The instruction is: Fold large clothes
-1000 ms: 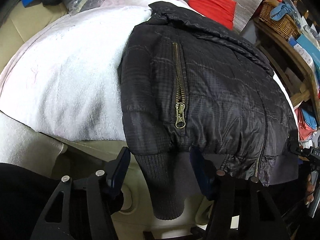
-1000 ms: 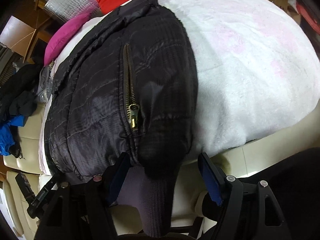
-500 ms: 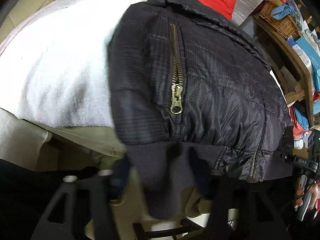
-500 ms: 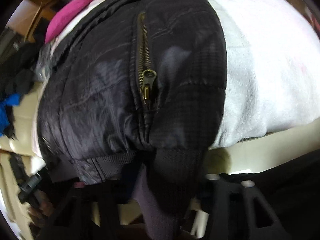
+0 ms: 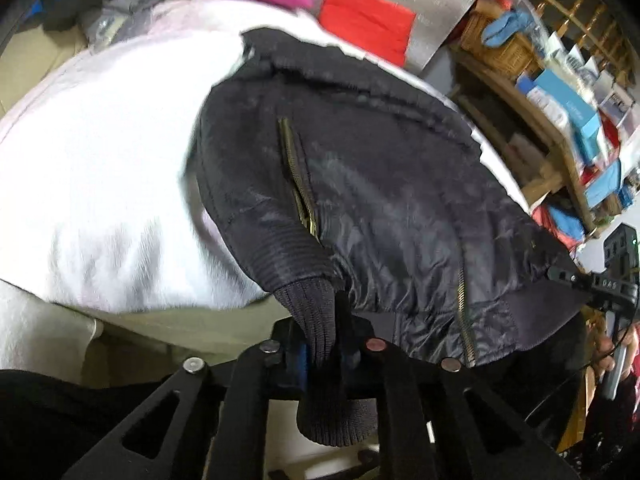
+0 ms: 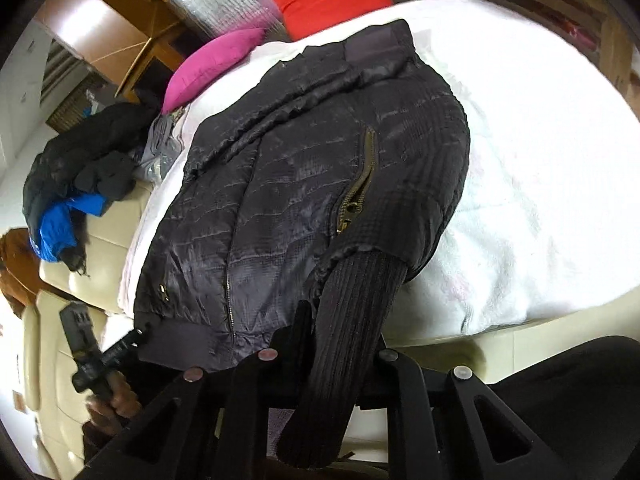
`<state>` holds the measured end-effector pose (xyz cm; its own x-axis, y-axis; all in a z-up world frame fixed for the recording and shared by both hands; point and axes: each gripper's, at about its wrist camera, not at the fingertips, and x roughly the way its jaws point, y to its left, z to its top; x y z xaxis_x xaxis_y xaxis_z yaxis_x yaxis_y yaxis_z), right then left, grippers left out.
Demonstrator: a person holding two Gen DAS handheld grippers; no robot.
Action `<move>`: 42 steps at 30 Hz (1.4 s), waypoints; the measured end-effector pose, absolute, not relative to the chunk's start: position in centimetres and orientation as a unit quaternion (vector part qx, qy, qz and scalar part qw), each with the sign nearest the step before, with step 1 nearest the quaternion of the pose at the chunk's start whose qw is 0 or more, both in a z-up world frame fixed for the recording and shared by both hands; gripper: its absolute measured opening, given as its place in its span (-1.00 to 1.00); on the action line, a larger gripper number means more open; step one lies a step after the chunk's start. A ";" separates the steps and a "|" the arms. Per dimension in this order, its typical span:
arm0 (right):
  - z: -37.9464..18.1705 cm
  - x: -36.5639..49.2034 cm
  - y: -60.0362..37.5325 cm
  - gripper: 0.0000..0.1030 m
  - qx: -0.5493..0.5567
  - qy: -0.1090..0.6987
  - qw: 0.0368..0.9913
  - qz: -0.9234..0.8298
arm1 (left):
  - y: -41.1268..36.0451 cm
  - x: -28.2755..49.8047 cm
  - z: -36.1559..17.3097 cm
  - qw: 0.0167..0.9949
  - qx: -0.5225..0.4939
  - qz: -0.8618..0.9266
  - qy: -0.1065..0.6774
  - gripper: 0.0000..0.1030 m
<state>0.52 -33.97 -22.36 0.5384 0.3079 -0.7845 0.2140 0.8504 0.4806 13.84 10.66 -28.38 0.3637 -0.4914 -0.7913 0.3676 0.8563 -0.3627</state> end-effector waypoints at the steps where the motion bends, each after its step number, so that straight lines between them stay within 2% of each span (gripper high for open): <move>1: -23.3 0.7 -34.0 -0.66 0.272 0.491 0.827 0.024 | 10.6 14.1 -29.1 0.817 -0.062 -0.258 0.513 -0.35; 3: -25.1 0.9 -34.1 -0.65 0.270 0.517 0.812 0.014 | 10.6 14.4 -30.6 0.801 -0.073 -0.251 0.539 -0.04; 5: -26.6 1.3 -34.2 -0.58 0.277 0.536 0.798 0.004 | 10.6 14.8 -31.4 0.792 -0.083 -0.245 0.553 -0.01; 8: -28.5 1.9 -34.9 -0.58 0.304 0.555 0.775 -0.009 | 11.0 14.9 -31.6 0.787 -0.098 -0.248 0.556 -0.02; 9: -28.8 1.8 -35.1 -0.55 0.309 0.559 0.769 -0.012 | 11.0 15.1 -31.6 0.788 -0.097 -0.249 0.555 -0.10; 10: -29.3 1.9 -35.2 -0.47 0.313 0.565 0.763 -0.013 | 11.1 15.0 -31.6 0.790 -0.091 -0.250 0.553 -0.35; 11: -29.9 1.9 -35.1 -0.38 0.316 0.572 0.757 -0.009 | 10.9 14.9 -31.6 0.791 -0.084 -0.251 0.552 -0.50; 12: -30.5 2.0 -35.1 -0.05 0.324 0.577 0.750 -0.006 | 10.9 14.7 -31.6 0.792 -0.078 -0.252 0.550 -0.62; 13: -31.0 2.0 -35.1 0.31 0.333 0.581 0.742 0.000 | 10.9 14.6 -31.5 0.795 -0.074 -0.253 0.547 -0.62; 14: -31.4 2.1 -35.1 0.31 0.341 0.581 0.739 0.006 | 10.7 14.5 -31.4 0.797 -0.072 -0.254 0.544 -0.63; 15: -31.5 2.1 -34.8 0.26 0.340 0.576 0.743 0.013 | 10.7 14.5 -31.3 0.797 -0.075 -0.256 0.542 -0.63; 17: -30.8 2.0 -33.9 -0.24 0.304 0.567 0.766 0.014 | 10.7 14.6 -31.3 0.795 -0.081 -0.257 0.544 -0.63; 18: -30.3 2.0 -33.6 -0.53 0.279 0.568 0.775 0.004 | 10.7 14.8 -31.4 0.791 -0.084 -0.257 0.549 -0.53; 19: -29.8 1.9 -33.5 -0.61 0.263 0.567 0.780 0.000 | 10.8 14.8 -31.5 0.787 -0.088 -0.259 0.553 -0.39; 20: -29.4 1.7 -33.5 -0.65 0.256 0.565 0.784 0.000 | 10.8 14.8 -31.6 0.782 -0.090 -0.265 0.557 -0.36; 21: -28.5 1.5 -33.3 -0.68 0.243 0.562 0.791 0.000 | 10.6 14.8 -31.5 0.783 -0.084 -0.267 0.555 -0.37; 24: -25.9 0.9 -33.0 -0.71 0.219 0.542 0.811 0.010 | 9.7 14.5 -30.2 0.799 -0.056 -0.271 0.533 -0.81; 34: -14.9 2.0 -34.8 -0.72 0.227 0.398 0.886 0.067 | 10.3 16.1 -18.4 0.833 -0.062 -0.345 0.427 -0.83; 42: -9.1 10.9 -39.1 -0.74 0.250 0.280 0.927 0.006 | 8.3 26.6 -9.8 0.857 -0.077 -0.344 0.376 -0.82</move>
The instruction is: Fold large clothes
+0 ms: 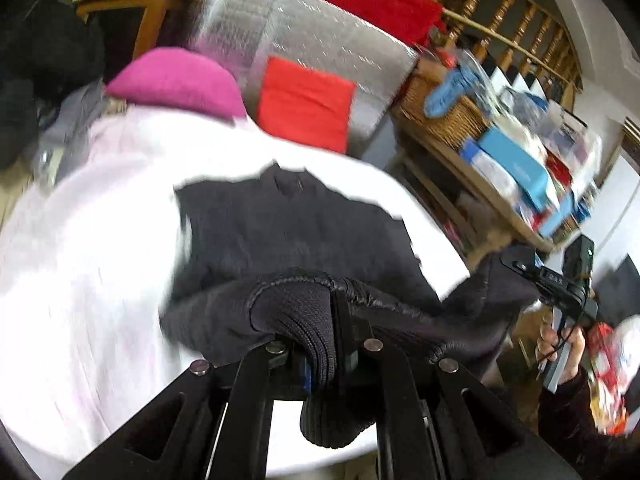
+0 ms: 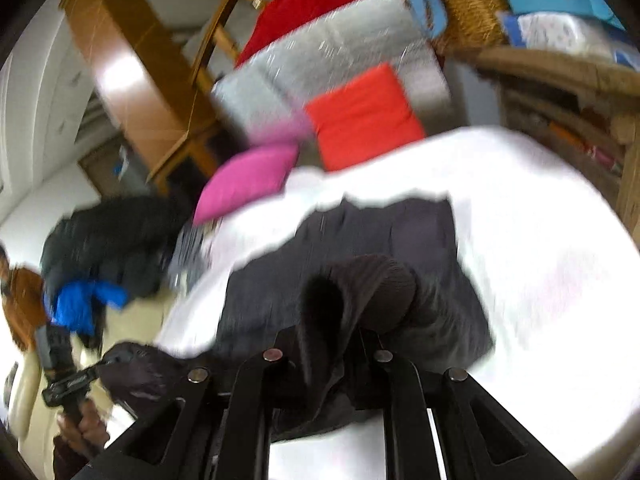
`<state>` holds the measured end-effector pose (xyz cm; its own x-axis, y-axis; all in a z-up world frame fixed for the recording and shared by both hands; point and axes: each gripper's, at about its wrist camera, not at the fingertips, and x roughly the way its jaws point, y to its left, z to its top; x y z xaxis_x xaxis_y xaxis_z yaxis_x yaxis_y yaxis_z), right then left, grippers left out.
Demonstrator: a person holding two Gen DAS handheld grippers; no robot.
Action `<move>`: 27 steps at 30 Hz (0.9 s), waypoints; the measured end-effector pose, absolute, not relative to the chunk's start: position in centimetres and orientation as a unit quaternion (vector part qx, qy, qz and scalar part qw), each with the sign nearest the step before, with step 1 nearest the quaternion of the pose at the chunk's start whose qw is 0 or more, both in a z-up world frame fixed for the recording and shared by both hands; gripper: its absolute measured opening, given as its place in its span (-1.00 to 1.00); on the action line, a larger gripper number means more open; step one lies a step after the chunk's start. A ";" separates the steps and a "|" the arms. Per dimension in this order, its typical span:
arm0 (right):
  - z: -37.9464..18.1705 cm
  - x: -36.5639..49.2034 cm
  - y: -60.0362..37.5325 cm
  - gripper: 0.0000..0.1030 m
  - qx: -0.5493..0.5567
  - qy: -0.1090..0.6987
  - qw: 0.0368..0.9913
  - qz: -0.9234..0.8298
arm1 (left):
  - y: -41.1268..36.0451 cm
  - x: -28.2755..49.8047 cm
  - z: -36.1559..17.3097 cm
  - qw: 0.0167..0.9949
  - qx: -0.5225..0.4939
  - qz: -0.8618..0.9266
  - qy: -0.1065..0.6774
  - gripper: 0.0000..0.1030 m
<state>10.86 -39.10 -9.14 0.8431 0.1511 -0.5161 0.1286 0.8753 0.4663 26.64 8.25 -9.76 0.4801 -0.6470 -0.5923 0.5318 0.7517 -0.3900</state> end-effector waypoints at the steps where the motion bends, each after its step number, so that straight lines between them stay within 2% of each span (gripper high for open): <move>1: -8.6 12.9 -39.7 -0.74 0.253 0.268 0.930 -0.003 | 7.8 28.2 -9.2 0.860 -0.077 -0.338 0.373 -0.82; 7: -5.8 23.5 -43.9 -0.78 0.255 0.213 0.942 -0.055 | 3.8 40.6 -8.2 0.865 -0.097 -0.296 0.393 -0.82; 11: -6.4 30.1 -47.6 -0.84 0.273 0.205 0.937 -0.080 | 0.6 48.4 -11.0 0.861 -0.102 -0.266 0.421 -0.82; 13: -8.2 33.5 -49.4 -0.84 0.289 0.226 0.927 -0.075 | -0.9 51.0 -13.3 0.860 -0.089 -0.251 0.434 -0.82; 20: -19.5 40.7 -53.3 -0.76 0.327 0.386 0.862 -0.044 | -1.6 55.2 -20.9 0.843 -0.105 -0.221 0.480 -0.82; 21: -20.3 41.1 -53.4 -0.63 0.330 0.394 0.857 -0.037 | -1.3 55.4 -21.3 0.840 -0.115 -0.223 0.482 -0.81; 24: -21.5 42.6 -53.3 0.67 0.358 0.414 0.837 0.004 | -0.4 55.9 -21.8 0.829 -0.145 -0.229 0.489 -0.76; 27: -20.6 44.4 -52.2 0.68 0.350 0.401 0.846 0.023 | -0.4 55.9 -21.7 0.827 -0.144 -0.231 0.491 -0.75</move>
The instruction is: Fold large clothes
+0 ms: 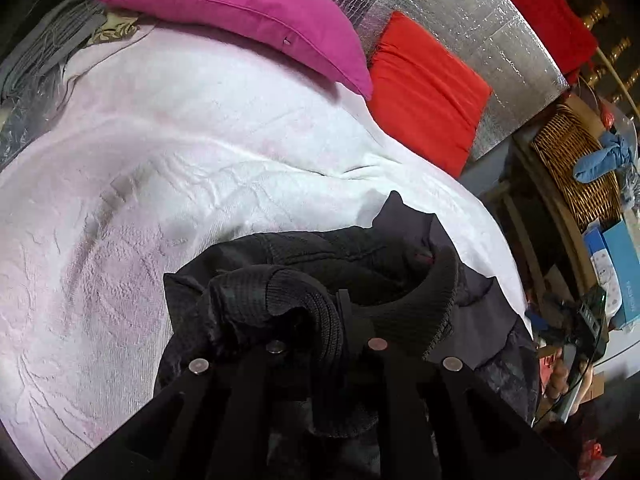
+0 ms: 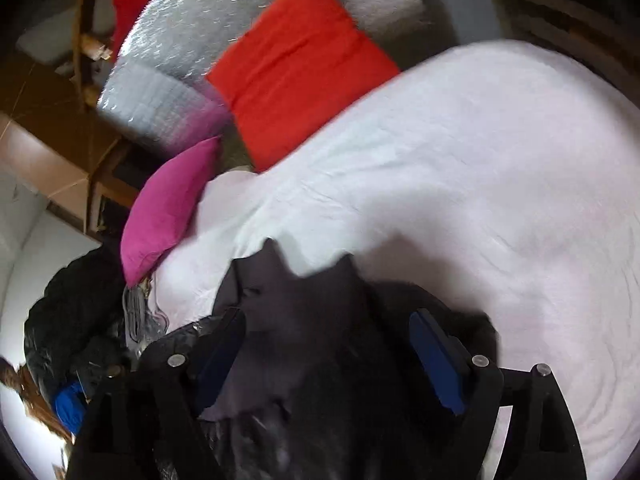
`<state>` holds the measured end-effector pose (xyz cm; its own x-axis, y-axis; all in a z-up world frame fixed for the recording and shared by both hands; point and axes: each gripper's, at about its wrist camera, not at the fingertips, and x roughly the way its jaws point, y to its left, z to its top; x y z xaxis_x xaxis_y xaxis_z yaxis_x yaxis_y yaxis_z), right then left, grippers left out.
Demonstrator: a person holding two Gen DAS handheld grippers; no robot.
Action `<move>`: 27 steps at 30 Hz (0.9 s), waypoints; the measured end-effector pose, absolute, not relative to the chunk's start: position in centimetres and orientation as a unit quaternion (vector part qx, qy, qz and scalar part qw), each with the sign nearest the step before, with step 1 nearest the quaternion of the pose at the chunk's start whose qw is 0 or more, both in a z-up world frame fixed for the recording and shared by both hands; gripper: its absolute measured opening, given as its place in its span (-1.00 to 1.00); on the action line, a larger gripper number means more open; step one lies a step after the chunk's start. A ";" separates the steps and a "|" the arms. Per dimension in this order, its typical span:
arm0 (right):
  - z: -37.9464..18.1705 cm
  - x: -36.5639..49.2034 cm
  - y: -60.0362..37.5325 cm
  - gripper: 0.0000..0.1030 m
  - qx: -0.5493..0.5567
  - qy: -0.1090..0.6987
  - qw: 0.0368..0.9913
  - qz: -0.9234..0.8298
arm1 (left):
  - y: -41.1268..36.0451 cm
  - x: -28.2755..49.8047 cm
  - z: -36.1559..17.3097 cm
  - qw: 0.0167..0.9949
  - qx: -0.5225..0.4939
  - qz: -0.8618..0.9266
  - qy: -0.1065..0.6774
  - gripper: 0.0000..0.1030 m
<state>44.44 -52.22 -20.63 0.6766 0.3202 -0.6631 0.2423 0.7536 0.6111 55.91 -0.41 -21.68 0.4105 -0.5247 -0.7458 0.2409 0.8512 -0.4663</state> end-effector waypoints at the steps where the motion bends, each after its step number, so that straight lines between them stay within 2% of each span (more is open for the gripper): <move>1: -20.5 45.3 -52.0 0.68 0.343 0.407 0.846 0.023 | -0.6 55.9 -21.6 0.828 -0.140 -0.231 0.491 -0.75; 8: -22.7 51.5 -49.3 0.63 0.230 0.492 0.840 -0.021 | -0.9 55.7 -21.6 0.831 -0.126 -0.233 0.488 -0.75; 9: -23.3 51.8 -49.0 0.56 0.219 0.503 0.836 -0.020 | -0.9 55.7 -21.5 0.832 -0.124 -0.232 0.489 -0.75; 11: -24.3 52.4 -47.8 0.36 0.183 0.523 0.832 -0.022 | -1.0 55.5 -21.4 0.832 -0.122 -0.232 0.489 -0.76; 14: -24.4 51.9 -45.6 -0.33 0.109 0.529 0.841 -0.026 | -1.0 55.1 -20.8 0.834 -0.117 -0.235 0.485 -0.76; 16: -23.8 51.1 -44.9 -0.65 0.083 0.524 0.847 -0.028 | -0.9 54.8 -20.2 0.836 -0.115 -0.237 0.481 -0.78; 18: -22.5 49.8 -45.0 -0.78 0.074 0.501 0.861 -0.036 | -0.8 54.4 -19.4 0.839 -0.113 -0.239 0.475 -0.78; 27: -16.2 46.3 -47.9 -0.82 0.098 0.392 0.911 -0.078 | -3.6 56.8 -15.1 0.857 -0.095 -0.245 0.444 -0.78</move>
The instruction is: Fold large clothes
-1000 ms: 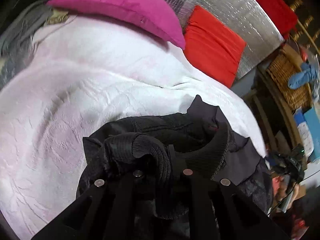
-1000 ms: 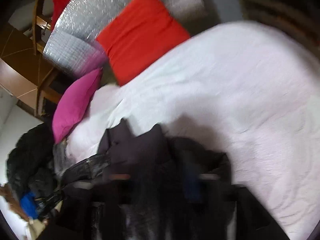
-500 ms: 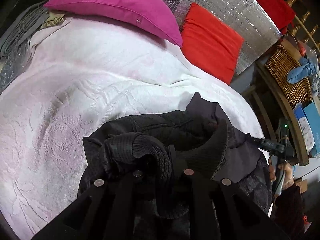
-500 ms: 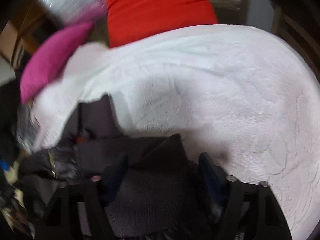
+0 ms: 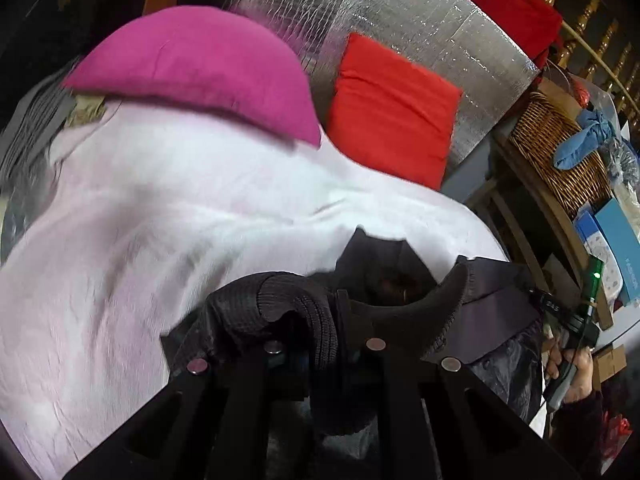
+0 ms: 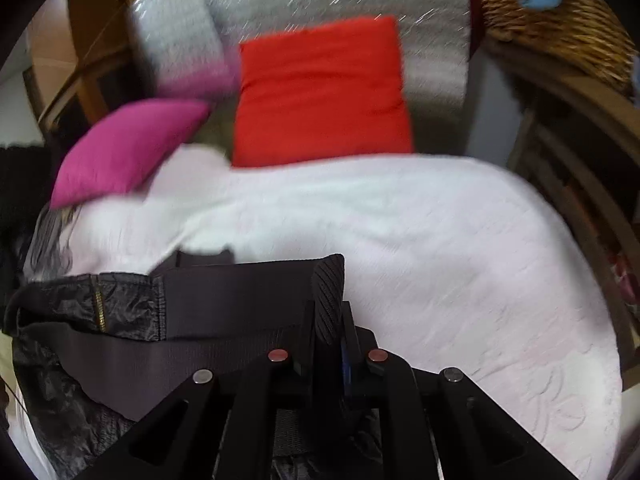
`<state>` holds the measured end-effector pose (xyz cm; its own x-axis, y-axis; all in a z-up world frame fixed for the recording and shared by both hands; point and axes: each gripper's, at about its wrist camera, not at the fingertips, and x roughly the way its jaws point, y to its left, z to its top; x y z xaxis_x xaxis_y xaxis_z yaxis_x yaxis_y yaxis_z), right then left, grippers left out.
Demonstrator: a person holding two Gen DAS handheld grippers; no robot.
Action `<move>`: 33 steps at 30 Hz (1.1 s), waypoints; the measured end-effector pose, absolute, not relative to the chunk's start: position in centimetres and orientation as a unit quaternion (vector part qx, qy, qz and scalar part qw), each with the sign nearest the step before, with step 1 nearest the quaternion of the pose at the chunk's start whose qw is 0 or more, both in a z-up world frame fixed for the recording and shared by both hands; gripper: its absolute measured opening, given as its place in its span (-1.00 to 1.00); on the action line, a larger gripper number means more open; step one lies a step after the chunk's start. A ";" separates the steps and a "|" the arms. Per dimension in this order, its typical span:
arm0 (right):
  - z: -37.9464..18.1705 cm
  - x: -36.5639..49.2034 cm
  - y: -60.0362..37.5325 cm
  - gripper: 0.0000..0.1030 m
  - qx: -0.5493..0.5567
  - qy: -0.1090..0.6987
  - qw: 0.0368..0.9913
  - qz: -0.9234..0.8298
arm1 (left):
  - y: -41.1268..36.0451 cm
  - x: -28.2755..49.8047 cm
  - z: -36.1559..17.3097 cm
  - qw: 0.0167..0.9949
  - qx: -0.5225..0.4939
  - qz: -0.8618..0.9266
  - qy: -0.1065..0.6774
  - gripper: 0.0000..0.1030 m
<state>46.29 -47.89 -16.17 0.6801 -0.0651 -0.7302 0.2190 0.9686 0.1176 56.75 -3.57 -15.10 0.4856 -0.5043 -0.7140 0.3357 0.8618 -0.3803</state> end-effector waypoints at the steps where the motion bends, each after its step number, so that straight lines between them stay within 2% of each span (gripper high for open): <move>1: -15.8 46.4 -48.3 -0.82 0.104 0.384 0.914 -0.084 | -4.1 57.7 -15.1 0.857 -0.095 -0.243 0.445 -0.78; 5: -15.9 48.1 -49.7 -0.82 0.115 0.363 0.916 -0.124 | -5.4 61.3 -17.3 0.851 -0.102 -0.223 0.464 -0.78; 11: -22.9 52.2 -51.2 -0.82 0.132 0.410 0.886 -0.171 | -6.3 65.1 -25.2 0.827 -0.120 -0.181 0.519 -0.74; 15: -25.5 52.5 -53.1 -0.75 0.214 0.436 0.861 -0.149 | -5.5 64.2 -25.5 0.826 -0.142 -0.198 0.508 -0.71; 17: -24.6 51.2 -54.4 -0.57 0.272 0.414 0.859 -0.127 | -4.7 63.1 -24.8 0.824 -0.149 -0.207 0.506 -0.50; 18: -24.1 50.3 -55.0 -0.30 0.299 0.400 0.858 -0.120 | -4.1 62.3 -24.3 0.826 -0.150 -0.209 0.502 -0.31; 19: -23.3 49.2 -55.7 0.24 0.331 0.381 0.856 -0.113 | -3.6 61.6 -23.9 0.829 -0.150 -0.209 0.497 -0.04; 20: -22.6 47.8 -56.1 0.54 0.363 0.358 0.853 -0.106 | -3.0 60.5 -23.1 0.837 -0.145 -0.202 0.488 0.19; 21: -21.5 45.9 -56.4 0.71 0.391 0.328 0.854 -0.099 | -2.2 59.2 -22.4 0.848 -0.135 -0.188 0.476 0.51; 23: -19.7 43.2 -56.3 0.71 0.402 0.297 0.862 -0.084 | -0.7 56.0 -20.8 0.870 -0.114 -0.178 0.445 0.53; 26: -17.6 39.3 -55.3 0.71 0.402 0.312 0.859 -0.045 | 1.4 51.5 -19.5 0.881 -0.118 -0.165 0.426 0.53; 30: -16.5 32.4 -53.7 0.71 0.409 0.315 0.856 -0.031 | 4.2 45.2 -19.3 0.893 -0.164 -0.119 0.402 0.56; 33: -17.7 28.5 -52.1 0.71 0.439 0.314 0.842 -0.011 | 5.4 43.1 -20.4 0.889 -0.206 -0.087 0.400 0.56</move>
<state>28.54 -52.06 -17.74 0.8020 0.2568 -0.5393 0.2950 0.6148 0.7315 43.15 5.43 -20.42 0.6642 -0.3194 -0.6758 -0.0101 0.9002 -0.4353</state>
